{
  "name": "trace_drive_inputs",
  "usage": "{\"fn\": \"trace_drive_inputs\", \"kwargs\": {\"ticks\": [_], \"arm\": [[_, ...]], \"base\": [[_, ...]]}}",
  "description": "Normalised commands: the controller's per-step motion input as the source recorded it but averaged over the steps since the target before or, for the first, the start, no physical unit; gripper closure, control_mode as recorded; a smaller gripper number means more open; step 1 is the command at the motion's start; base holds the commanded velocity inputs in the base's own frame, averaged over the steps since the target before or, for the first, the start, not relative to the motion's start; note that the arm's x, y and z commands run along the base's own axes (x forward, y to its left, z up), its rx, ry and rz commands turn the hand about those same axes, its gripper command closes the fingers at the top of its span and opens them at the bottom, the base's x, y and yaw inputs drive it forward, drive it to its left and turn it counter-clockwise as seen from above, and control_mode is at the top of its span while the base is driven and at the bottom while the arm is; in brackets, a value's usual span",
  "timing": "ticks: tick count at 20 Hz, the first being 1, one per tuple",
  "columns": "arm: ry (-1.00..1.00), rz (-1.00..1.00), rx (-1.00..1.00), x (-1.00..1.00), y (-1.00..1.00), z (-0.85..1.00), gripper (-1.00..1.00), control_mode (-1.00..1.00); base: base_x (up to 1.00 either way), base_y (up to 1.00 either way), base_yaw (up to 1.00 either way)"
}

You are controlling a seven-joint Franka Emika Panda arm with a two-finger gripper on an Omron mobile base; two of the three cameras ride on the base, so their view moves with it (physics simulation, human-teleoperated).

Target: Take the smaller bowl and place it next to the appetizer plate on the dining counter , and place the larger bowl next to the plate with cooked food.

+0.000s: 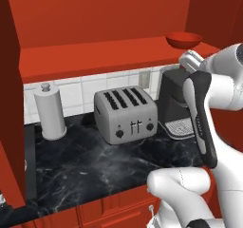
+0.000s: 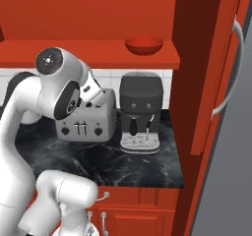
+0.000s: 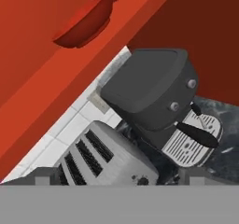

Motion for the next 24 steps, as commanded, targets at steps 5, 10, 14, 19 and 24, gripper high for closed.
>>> {"fn": "trace_drive_inputs", "kwargs": {"ticks": [5, 10, 14, 19, 24], "arm": [[0.00, -0.05, 0.00, 0.19, -0.27, 0.34, -1.00, -1.00], [0.02, -0.03, 0.00, 0.39, -0.20, 0.21, -1.00, -1.00], [0.00, -0.03, 0.00, 0.44, -0.13, 0.17, -1.00, -1.00], [0.00, -0.03, 0.00, 0.45, -0.10, 0.08, -1.00, -1.00], [-0.06, 0.00, 0.00, 0.31, -0.10, 0.00, -1.00, -1.00]], "base": [[0.00, 0.00, 0.00], [0.00, 0.00, 0.00], [0.00, 0.00, 0.00], [0.00, 0.00, 0.00], [0.00, 0.00, 0.00]]}}
